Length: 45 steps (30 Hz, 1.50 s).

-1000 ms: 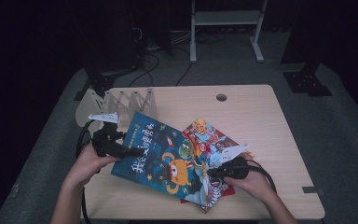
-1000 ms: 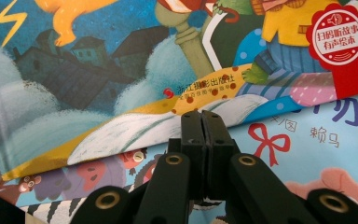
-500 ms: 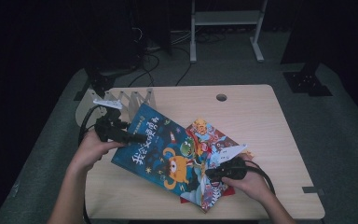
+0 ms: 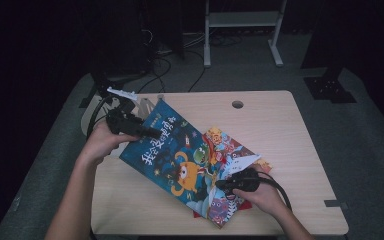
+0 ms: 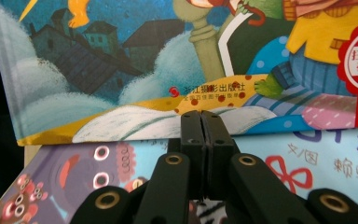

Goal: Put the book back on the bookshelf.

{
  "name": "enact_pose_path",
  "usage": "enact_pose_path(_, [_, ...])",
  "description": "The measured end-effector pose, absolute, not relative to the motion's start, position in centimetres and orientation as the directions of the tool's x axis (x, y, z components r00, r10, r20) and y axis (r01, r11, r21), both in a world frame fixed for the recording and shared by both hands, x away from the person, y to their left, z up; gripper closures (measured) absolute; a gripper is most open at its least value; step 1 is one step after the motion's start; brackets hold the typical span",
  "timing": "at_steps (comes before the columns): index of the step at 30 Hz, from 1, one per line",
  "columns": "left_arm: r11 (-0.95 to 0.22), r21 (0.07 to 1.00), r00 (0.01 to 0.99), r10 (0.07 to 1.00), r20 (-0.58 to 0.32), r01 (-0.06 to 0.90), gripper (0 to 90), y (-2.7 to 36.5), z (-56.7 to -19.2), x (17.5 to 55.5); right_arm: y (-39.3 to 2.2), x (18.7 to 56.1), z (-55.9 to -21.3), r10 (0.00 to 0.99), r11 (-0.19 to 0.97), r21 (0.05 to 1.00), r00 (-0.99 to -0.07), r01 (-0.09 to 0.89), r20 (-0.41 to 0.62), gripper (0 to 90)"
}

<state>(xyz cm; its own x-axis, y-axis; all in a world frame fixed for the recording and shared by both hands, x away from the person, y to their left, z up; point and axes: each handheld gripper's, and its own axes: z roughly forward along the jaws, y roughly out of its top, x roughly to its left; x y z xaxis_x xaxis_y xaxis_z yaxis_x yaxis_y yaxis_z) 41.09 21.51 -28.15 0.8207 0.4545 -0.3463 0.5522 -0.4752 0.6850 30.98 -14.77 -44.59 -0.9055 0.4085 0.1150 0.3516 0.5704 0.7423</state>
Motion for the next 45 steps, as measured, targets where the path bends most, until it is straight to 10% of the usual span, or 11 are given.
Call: enact_pose_path(45, [-0.629, 0.551, 0.834, 0.466, -0.296, 0.548, 75.5, 16.6, -20.5, 45.9, -8.7, 32.2, -44.7, 0.435, 0.557, 0.765, -0.898, 0.323, 0.063, 84.7])
